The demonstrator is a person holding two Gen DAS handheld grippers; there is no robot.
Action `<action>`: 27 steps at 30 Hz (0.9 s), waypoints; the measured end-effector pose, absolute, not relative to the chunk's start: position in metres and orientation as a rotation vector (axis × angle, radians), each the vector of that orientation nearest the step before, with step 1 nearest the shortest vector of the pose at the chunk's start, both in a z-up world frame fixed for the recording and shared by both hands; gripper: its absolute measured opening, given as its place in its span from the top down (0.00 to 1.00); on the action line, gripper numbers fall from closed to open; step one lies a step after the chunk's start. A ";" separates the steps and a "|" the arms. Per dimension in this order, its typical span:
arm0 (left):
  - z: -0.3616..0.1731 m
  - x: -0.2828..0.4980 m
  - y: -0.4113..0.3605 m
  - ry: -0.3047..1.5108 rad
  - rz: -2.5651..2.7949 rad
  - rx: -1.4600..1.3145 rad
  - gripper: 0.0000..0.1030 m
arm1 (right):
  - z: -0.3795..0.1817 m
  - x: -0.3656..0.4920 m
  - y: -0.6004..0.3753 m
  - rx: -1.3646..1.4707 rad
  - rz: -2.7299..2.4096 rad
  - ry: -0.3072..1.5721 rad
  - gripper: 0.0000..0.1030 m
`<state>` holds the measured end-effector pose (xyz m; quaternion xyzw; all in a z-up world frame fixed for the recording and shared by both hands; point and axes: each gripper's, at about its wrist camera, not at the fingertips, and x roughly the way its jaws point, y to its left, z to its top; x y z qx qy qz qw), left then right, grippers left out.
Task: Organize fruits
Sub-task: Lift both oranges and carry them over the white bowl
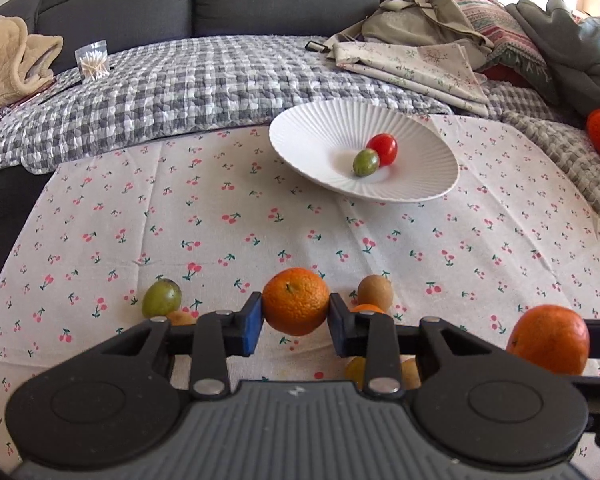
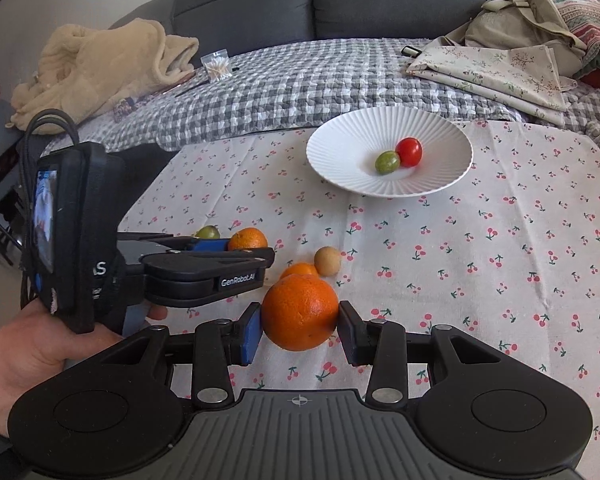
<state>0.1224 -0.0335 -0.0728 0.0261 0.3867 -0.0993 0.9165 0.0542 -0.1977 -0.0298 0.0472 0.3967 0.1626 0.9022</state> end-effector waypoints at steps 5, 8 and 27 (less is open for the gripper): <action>-0.053 0.118 -0.032 0.739 -0.206 0.052 0.69 | -0.022 0.059 -0.212 0.113 0.314 0.798 0.62; -0.046 0.117 -0.033 0.722 -0.214 0.041 0.69 | -0.018 0.062 -0.218 0.119 0.297 0.787 0.62; -0.021 0.116 -0.056 0.679 -0.244 0.070 0.69 | -0.004 0.076 -0.251 0.127 0.237 0.752 0.62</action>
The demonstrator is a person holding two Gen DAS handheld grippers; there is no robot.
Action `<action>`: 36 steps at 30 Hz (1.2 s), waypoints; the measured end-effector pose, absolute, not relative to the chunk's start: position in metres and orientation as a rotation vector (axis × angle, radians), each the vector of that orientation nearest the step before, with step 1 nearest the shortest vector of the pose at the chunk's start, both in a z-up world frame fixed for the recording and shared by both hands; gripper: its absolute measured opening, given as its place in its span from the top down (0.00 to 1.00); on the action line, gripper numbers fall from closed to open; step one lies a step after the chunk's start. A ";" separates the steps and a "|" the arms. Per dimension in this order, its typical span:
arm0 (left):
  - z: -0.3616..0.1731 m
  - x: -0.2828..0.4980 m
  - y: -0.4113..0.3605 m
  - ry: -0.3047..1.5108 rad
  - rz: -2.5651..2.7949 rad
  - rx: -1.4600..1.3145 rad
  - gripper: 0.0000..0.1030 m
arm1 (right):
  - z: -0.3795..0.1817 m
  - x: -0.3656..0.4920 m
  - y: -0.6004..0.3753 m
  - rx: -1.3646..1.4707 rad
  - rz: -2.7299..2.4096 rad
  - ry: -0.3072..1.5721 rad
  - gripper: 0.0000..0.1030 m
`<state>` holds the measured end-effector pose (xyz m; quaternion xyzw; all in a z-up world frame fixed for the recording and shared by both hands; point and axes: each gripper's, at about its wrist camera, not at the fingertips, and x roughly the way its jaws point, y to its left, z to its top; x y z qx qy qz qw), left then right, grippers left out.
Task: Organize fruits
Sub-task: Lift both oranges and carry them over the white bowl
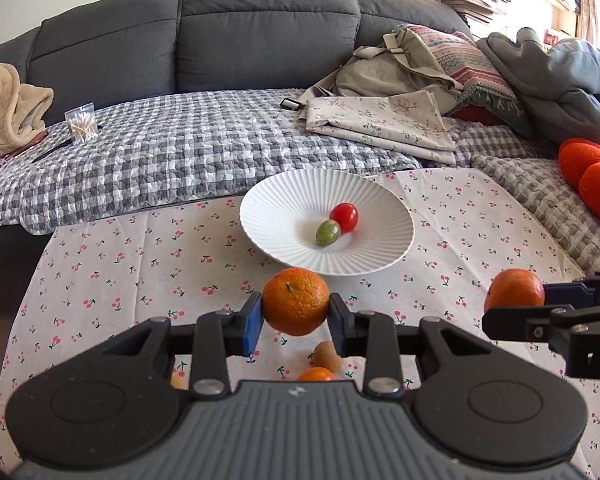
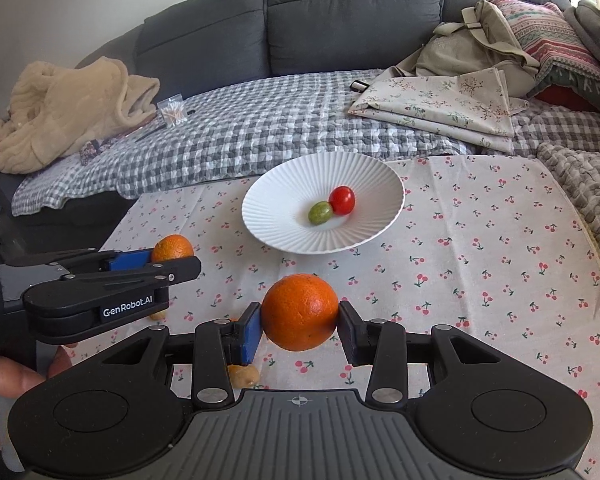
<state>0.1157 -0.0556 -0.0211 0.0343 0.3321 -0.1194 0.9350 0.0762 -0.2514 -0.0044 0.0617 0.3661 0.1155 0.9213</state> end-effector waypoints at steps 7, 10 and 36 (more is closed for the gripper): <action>-0.017 0.125 -0.054 0.676 -0.228 0.078 0.69 | 0.000 0.092 -0.271 0.123 0.218 0.738 0.62; -0.015 0.133 -0.055 0.673 -0.235 0.076 0.69 | 0.001 0.103 -0.284 0.133 0.187 0.733 0.62; -0.070 0.262 -0.096 0.703 -0.319 0.199 0.69 | -0.051 0.230 -0.258 -0.031 0.227 0.778 0.62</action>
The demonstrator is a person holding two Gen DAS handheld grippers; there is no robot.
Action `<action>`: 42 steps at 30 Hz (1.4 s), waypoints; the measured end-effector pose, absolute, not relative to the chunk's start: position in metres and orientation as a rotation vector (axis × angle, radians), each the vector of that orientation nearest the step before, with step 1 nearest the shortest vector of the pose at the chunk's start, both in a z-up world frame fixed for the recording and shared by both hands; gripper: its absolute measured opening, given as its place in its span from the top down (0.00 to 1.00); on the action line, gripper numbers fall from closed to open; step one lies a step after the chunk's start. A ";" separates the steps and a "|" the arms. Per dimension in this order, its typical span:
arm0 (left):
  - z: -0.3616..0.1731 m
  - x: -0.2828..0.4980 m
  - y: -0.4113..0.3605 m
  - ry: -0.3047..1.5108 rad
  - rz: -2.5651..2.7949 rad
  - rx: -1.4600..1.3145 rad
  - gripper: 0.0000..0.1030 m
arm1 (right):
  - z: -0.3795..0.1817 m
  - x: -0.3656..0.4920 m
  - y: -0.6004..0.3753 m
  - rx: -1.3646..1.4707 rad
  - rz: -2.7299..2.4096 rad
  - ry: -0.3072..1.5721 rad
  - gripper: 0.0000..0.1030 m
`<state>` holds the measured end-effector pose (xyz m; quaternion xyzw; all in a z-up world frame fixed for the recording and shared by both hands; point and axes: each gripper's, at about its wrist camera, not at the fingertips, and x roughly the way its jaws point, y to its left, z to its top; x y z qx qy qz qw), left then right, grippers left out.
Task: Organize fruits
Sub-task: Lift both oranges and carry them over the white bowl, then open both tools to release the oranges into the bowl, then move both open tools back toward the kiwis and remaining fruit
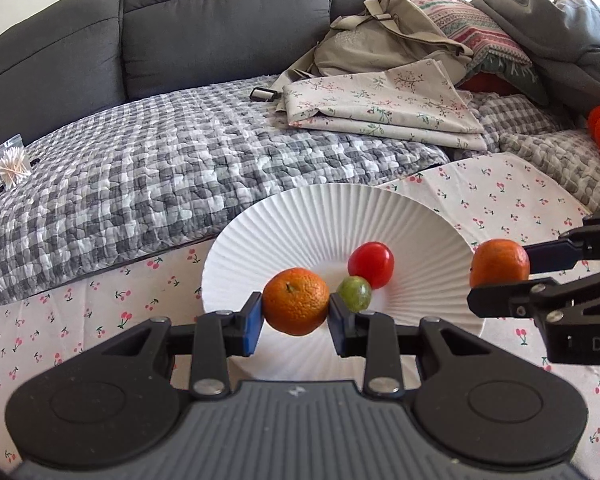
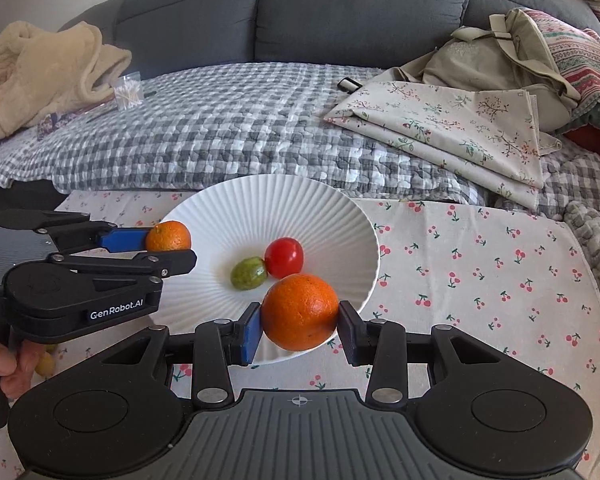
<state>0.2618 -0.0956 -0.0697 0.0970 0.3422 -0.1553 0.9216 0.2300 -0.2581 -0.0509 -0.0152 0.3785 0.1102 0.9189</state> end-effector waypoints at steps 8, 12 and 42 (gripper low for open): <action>-0.085 0.273 -0.107 0.720 -0.311 0.256 0.68 | -0.069 0.246 -0.251 -0.073 0.217 0.810 0.62; -0.093 0.276 -0.106 0.738 -0.309 0.252 0.68 | -0.073 0.249 -0.248 -0.087 0.218 0.807 0.62; -0.044 0.221 -0.059 0.716 -0.278 0.122 0.48 | -0.019 0.202 -0.256 0.125 0.244 0.758 0.49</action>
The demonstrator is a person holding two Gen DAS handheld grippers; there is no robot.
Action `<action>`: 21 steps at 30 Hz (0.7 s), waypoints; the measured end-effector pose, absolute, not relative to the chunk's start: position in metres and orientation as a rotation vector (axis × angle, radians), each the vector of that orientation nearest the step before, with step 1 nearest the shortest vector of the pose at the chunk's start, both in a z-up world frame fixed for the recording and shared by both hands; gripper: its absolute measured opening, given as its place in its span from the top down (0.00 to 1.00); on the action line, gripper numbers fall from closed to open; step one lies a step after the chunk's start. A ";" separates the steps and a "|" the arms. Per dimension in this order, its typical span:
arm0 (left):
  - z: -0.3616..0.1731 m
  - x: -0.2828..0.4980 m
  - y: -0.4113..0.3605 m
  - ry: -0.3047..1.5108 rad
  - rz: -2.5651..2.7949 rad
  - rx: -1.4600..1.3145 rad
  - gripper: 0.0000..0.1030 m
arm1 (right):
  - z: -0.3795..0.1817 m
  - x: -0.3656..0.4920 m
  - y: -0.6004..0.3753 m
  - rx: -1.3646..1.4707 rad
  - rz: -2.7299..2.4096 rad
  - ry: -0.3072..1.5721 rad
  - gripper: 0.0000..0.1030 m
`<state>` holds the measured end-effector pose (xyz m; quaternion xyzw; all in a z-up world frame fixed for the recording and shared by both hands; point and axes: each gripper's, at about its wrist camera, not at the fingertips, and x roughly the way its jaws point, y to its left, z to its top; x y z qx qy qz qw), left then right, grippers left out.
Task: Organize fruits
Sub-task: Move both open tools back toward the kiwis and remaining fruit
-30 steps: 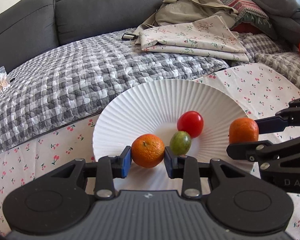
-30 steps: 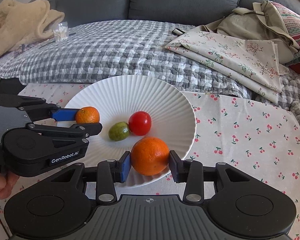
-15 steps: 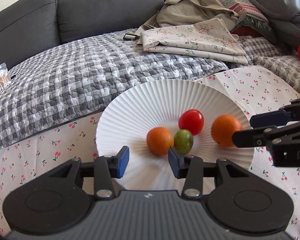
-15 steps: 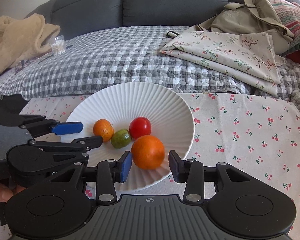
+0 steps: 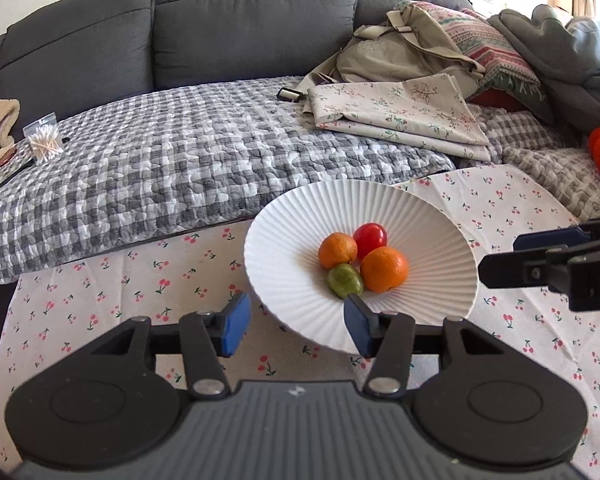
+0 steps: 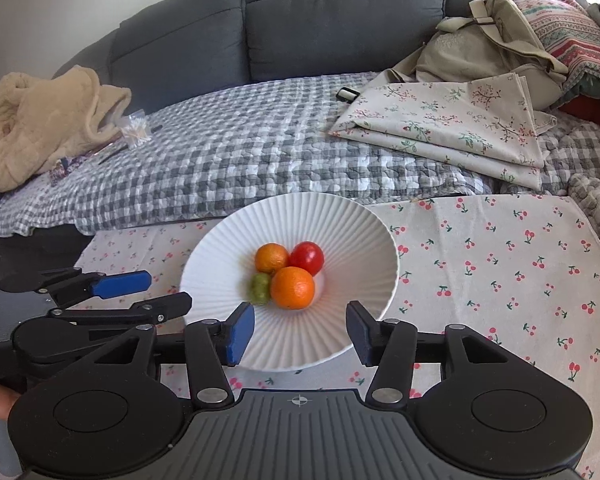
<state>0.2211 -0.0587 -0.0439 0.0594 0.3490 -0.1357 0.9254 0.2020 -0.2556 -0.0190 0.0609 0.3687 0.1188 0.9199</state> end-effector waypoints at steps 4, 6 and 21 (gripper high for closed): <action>-0.028 0.202 -0.045 0.716 -0.250 0.071 0.41 | -0.004 0.181 -0.245 0.156 0.256 0.752 0.41; -0.022 0.190 -0.039 0.714 -0.233 0.046 0.33 | 0.003 0.169 -0.240 0.172 0.262 0.746 0.33; -0.001 0.113 0.001 0.698 -0.127 -0.022 0.01 | 0.024 0.094 -0.223 0.210 0.301 0.758 0.05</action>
